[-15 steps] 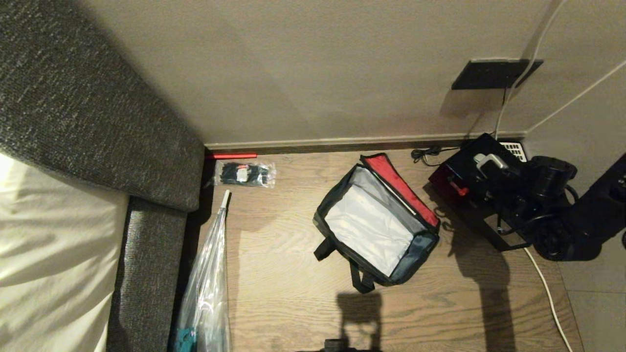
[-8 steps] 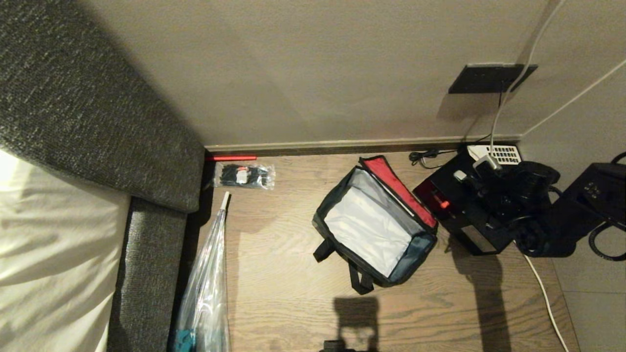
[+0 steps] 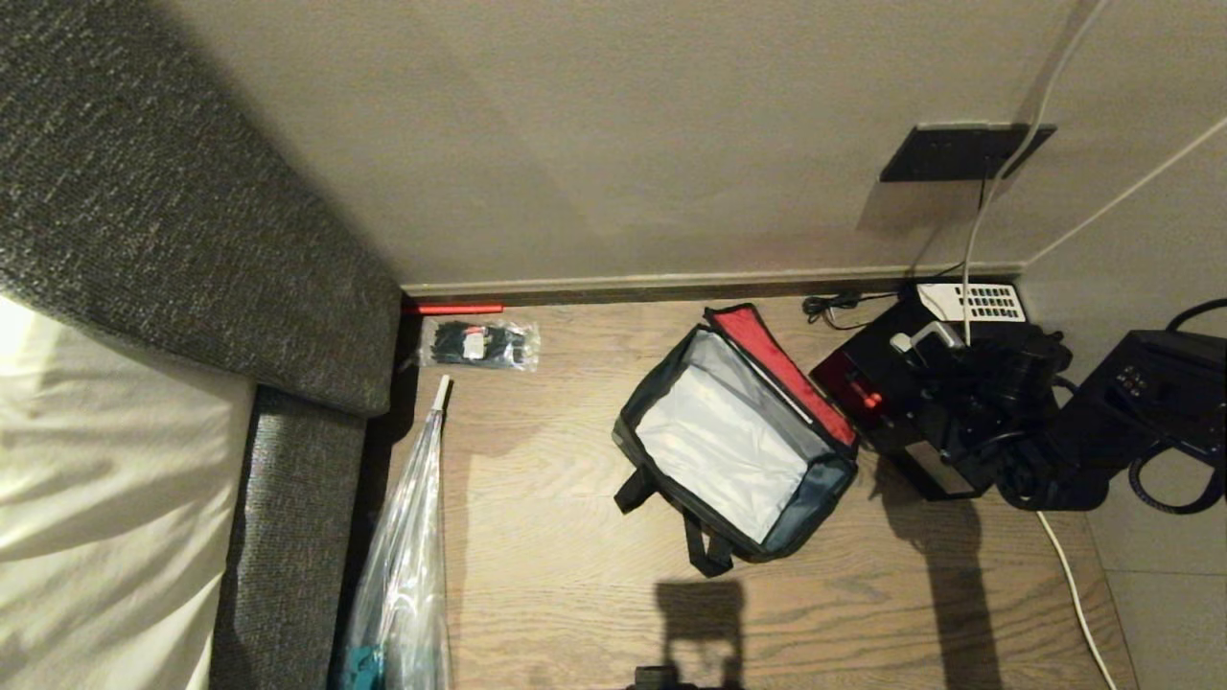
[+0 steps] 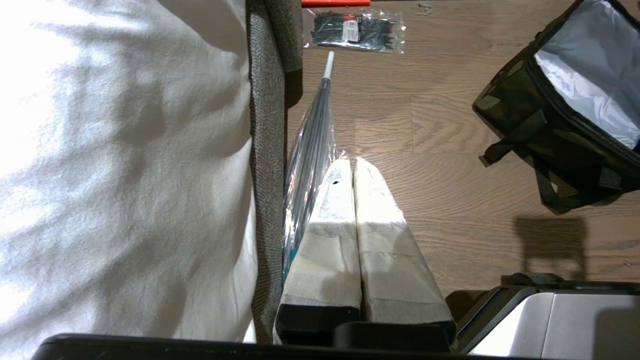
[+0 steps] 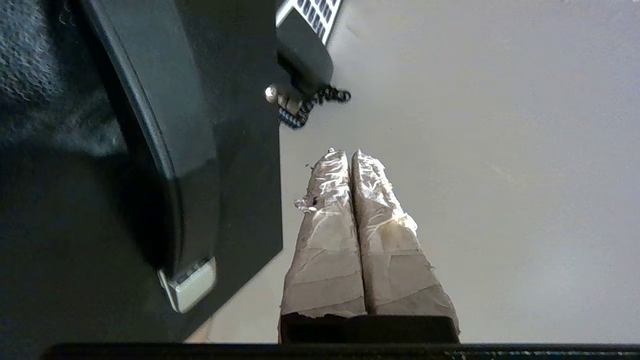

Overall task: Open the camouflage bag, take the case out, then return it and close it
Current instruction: Grip the handle again

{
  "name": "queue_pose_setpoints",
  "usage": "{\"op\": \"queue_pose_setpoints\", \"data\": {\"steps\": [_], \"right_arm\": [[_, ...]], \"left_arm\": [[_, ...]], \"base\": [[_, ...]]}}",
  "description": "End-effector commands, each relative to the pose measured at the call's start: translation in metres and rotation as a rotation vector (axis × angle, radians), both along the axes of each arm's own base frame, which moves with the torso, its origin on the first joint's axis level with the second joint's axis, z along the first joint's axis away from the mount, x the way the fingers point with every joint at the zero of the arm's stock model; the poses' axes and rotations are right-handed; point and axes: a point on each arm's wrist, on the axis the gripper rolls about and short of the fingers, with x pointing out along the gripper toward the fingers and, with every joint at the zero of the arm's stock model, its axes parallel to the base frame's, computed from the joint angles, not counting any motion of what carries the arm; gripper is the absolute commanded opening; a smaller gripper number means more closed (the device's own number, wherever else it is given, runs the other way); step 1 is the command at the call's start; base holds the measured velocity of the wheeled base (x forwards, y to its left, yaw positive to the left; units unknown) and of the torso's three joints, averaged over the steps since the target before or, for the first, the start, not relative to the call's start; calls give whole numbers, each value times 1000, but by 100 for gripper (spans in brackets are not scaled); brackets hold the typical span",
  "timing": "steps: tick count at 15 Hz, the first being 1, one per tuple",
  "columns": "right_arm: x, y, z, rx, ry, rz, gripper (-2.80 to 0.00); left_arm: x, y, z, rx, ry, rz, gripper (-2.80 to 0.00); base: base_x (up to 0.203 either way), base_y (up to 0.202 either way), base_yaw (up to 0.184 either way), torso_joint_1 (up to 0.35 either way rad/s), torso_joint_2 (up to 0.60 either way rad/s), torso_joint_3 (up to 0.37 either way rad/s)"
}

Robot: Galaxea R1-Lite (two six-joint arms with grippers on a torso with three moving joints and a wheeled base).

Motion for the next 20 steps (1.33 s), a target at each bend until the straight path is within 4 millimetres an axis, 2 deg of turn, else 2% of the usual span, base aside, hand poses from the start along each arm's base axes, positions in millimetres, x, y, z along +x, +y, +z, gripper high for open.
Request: {"op": "queue_pose_setpoints", "data": {"steps": [1,5,8,12,14,16,20], "right_arm": [[-3,3,1,-29,28,-27,-280],[-8,42,-12,12,23,-122,-280],[-3,71,-35,56,1,-128,-280],[8,80,-47,72,6,-106,-280],[15,91,-54,81,-14,-93,-280],[18,91,-64,64,9,-93,-280],[24,89,-58,22,13,-98,-280]], "left_arm": [[0,0,0,0,0,1,-280],[0,0,0,1,0,1,-280],[0,0,0,0,0,1,-280],[0,0,0,0,0,1,-280],[0,0,0,0,0,1,-280],[0,0,0,0,0,0,-280],[0,0,0,0,0,1,-280]], "base": [[0,0,0,0,0,0],[0,0,0,0,0,0],[0,0,0,0,0,0],[0,0,0,0,0,0],[0,0,0,0,0,0],[0,0,0,0,0,0],[0,0,0,0,0,0]]}}
